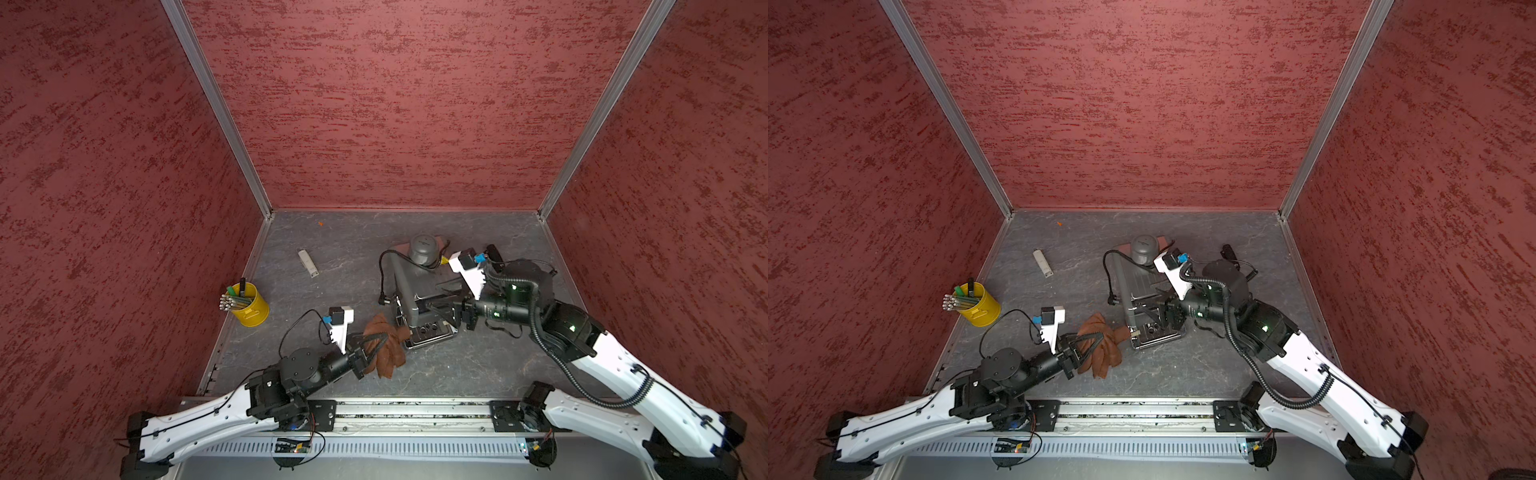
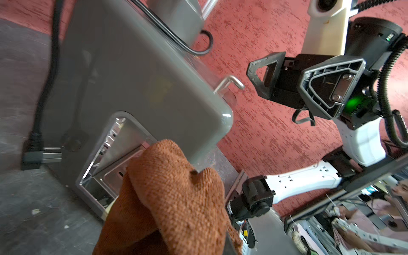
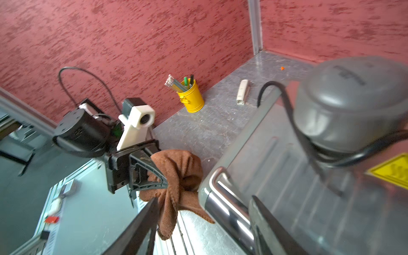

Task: Wipe the surface of a coffee machine
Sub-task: Adjust the cleaning item.

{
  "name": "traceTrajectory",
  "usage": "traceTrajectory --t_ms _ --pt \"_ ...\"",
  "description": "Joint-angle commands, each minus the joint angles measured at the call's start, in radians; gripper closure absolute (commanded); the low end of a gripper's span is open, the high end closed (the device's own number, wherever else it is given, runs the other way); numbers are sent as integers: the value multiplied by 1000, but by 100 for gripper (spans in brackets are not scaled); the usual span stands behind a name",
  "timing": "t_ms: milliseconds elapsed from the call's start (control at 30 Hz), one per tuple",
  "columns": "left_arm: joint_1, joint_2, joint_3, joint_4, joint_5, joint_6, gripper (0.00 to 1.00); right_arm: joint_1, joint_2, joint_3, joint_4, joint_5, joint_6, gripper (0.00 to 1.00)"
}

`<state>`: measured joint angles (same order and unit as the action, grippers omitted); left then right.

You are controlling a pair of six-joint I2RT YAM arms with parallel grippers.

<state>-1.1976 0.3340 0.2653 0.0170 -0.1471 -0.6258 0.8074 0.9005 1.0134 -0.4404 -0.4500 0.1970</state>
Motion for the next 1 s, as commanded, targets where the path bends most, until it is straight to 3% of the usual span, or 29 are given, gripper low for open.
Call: traceTrajectory --t_ms 0,300,533,767,867,967 --pt "5 49 30 115 181 32 100 42 -20 -34 114 -148 -16 35" --pt "20 68 106 249 330 72 100 171 20 -86 114 -129 -15 30" --pt "57 22 106 250 328 61 100 231 76 -77 159 -153 -15 30" --pt "80 69 109 242 326 54 100 276 109 -74 277 -224 48 31" --pt "84 100 117 254 327 60 100 291 126 -66 257 -209 43 35" --pt "88 123 123 275 338 61 100 300 139 -52 236 -185 38 53"
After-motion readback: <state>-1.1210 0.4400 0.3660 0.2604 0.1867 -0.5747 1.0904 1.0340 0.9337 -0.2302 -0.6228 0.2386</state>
